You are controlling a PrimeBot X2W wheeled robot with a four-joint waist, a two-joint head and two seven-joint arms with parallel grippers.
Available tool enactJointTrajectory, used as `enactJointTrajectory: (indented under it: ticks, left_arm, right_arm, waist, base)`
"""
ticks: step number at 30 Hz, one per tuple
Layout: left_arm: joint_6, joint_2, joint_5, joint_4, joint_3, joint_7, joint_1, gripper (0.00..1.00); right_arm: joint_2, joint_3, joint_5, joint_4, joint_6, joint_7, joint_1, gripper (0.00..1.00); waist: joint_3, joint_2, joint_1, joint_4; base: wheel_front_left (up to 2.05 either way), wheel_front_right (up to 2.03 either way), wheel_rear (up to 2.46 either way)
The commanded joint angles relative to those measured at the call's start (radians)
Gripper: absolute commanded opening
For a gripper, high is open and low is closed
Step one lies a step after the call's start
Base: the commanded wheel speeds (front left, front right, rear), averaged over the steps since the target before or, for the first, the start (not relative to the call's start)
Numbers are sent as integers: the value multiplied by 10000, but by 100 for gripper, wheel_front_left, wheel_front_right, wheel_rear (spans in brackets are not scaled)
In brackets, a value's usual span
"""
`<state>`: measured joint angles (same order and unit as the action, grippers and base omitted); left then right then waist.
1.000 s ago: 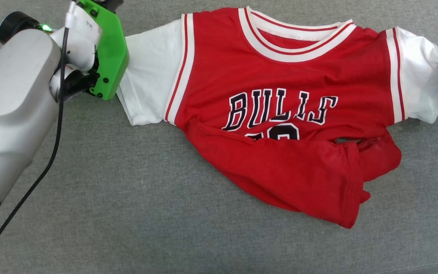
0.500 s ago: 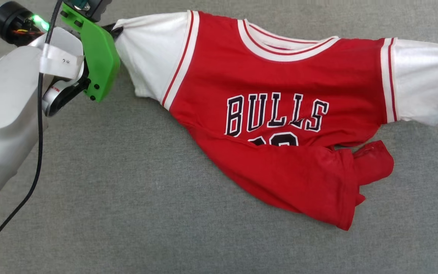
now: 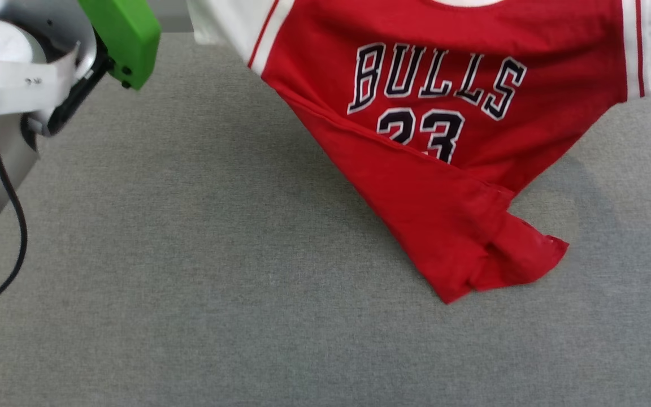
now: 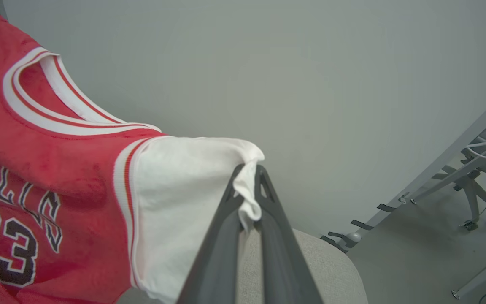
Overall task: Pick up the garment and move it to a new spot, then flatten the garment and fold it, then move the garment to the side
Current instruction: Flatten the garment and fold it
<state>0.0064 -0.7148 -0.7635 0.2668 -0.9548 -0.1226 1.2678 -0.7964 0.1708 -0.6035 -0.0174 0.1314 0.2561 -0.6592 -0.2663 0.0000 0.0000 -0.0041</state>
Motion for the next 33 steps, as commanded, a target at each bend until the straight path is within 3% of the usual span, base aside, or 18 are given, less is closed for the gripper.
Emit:
enactJointTrajectory:
  ticks: [1, 10, 25, 33]
  left_arm:
    - [137, -84, 178, -89, 142, 100, 333, 0]
    - [104, 369, 418, 478, 688, 180, 2191, 0]
    - [-483, 1727, 1507, 4089, 1087, 1438, 6365, 0]
    - [-745, 2146, 1566, 5615, 1092, 2113, 7083, 0]
  right_arm:
    - [-1, 43, -78, -50, -7, 77, -394, 0]
    - [381, 687, 330, -1459, -7, 233, -3928, 0]
    - [1823, 1845, 2145, -5757, -7, -1335, -10274, 0]
    - [2412, 2526, 2147, -7381, -7, -2178, -11606, 0]
  waist:
    - [108, 0, 0, 200]
    - [-935, 0, 0, 303]
    - [-2713, 0, 0, 85]
    - [-3039, 0, 0, 118]
  base:
    - [0, 0, 0]
    - [0, 0, 0]
    - [0, 0, 0]
    - [0, 0, 0]
